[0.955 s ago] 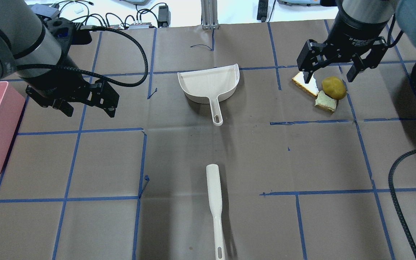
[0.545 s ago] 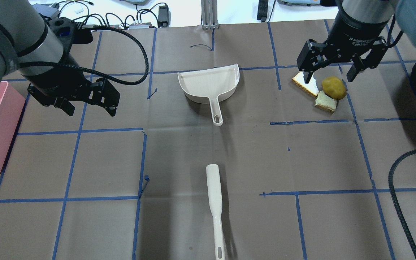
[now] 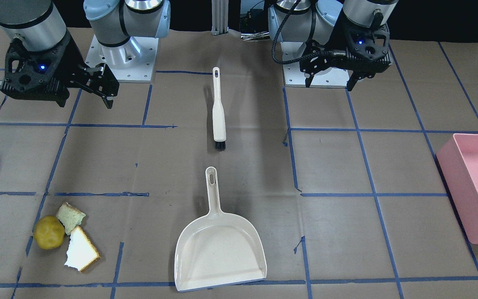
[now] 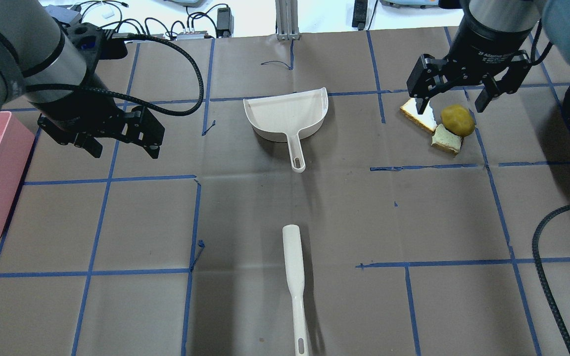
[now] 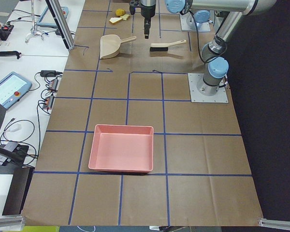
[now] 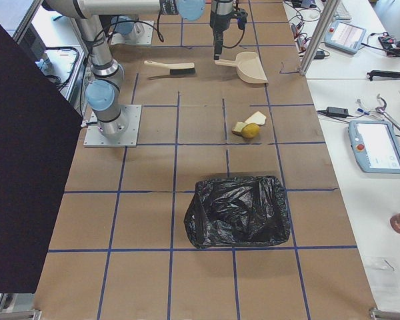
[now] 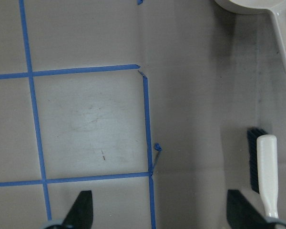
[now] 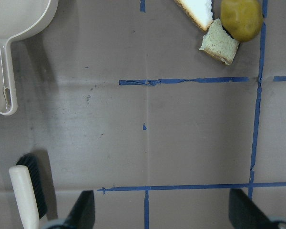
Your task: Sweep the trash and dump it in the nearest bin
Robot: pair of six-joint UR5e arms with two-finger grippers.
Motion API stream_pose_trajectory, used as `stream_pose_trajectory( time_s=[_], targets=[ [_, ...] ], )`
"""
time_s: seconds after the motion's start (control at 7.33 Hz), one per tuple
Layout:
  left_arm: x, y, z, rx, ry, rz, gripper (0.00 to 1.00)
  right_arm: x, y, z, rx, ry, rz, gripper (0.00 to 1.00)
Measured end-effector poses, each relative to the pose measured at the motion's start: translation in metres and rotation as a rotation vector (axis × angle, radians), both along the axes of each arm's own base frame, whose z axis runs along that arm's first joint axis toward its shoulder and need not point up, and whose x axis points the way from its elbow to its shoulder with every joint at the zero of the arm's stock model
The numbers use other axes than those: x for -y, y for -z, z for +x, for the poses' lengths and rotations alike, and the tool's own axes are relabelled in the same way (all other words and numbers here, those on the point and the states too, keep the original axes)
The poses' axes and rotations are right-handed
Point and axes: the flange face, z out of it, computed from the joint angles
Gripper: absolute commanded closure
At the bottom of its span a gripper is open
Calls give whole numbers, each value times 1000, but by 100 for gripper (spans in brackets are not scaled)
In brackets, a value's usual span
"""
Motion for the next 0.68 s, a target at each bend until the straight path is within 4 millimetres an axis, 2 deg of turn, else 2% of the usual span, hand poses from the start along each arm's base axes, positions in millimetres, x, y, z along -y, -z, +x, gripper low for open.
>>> stream_pose_trajectory(
  time_s=[0.68],
  targets=[
    [-9, -5, -2, -17, 9, -13, 0, 0, 0, 0, 0, 0, 0, 0]
  ],
)
